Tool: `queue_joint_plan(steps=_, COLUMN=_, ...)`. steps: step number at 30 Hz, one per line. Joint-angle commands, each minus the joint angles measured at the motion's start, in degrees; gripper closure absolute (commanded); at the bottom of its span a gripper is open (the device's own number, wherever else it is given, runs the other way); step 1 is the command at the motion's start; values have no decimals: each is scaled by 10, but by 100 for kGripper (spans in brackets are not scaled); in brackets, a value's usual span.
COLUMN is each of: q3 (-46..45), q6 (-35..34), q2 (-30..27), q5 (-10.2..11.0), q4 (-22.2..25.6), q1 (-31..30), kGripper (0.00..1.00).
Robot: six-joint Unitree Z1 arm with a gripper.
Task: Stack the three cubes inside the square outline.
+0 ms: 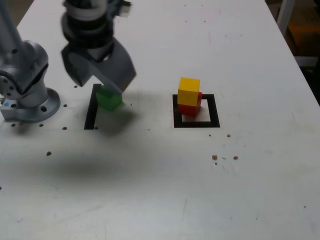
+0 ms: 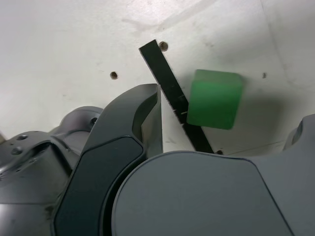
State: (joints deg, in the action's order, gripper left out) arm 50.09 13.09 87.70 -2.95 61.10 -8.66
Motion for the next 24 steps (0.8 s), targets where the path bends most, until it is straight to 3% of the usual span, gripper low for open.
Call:
queue_joint_plan(steps=1, q3=-3, q6=7, q2=10, q5=-1, q4=9, q1=-6, kGripper=1)
queue_joint_plan(steps=10, q3=21, q6=21, q2=117, q5=6, q4=2, q1=-23, kGripper=2)
queue_joint_plan(steps=16, q3=18, q6=14, q2=164, q5=10, q4=-49, q1=-23, kGripper=8)
queue_joint_plan(steps=20, q3=13, q6=6, q2=169, q5=13, q4=-67, q1=-23, kGripper=21)
queue_joint_plan(steps=24, q3=12, q6=-2, q2=168, q5=12, q4=-70, q1=-23, kGripper=43)
